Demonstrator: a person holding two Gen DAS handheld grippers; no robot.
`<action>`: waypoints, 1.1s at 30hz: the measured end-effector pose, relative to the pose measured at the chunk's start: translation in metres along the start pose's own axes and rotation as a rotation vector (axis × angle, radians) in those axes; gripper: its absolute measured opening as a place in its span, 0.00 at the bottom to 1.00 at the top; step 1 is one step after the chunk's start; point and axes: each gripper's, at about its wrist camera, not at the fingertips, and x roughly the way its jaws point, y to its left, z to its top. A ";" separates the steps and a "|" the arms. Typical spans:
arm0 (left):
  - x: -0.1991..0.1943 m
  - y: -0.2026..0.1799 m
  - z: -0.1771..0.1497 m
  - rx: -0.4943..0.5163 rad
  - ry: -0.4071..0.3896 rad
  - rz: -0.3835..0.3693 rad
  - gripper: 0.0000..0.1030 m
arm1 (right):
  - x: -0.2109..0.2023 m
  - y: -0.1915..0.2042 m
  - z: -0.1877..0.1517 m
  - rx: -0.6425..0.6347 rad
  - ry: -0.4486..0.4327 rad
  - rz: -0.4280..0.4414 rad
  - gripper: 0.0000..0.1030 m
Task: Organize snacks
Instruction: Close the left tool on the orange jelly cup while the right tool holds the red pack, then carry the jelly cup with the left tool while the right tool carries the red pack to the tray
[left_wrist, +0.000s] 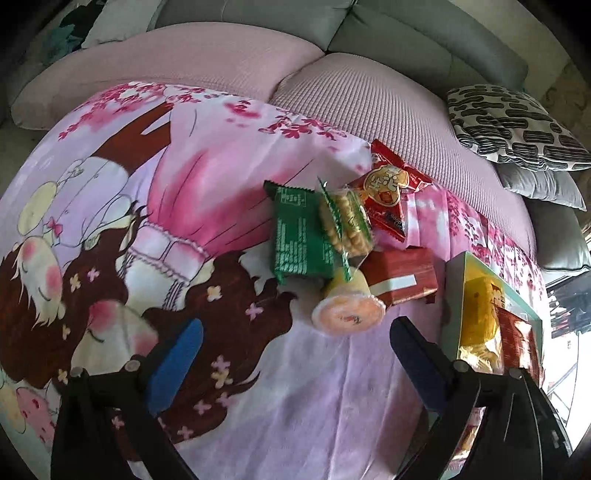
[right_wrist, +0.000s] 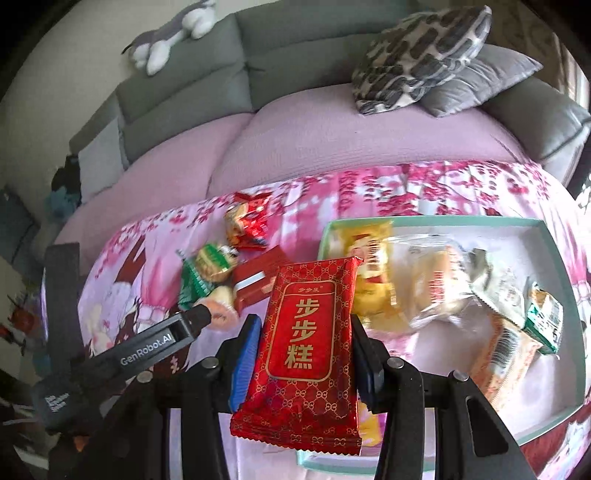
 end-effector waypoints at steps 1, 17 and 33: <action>0.001 -0.002 0.001 0.008 -0.013 -0.001 0.92 | -0.001 -0.006 0.001 0.014 -0.002 -0.001 0.47; 0.027 -0.025 -0.002 0.092 -0.007 -0.022 0.51 | -0.007 -0.051 0.009 0.152 -0.007 0.019 0.47; 0.024 -0.024 -0.004 0.053 0.041 0.005 0.46 | -0.006 -0.056 0.008 0.185 0.001 0.022 0.47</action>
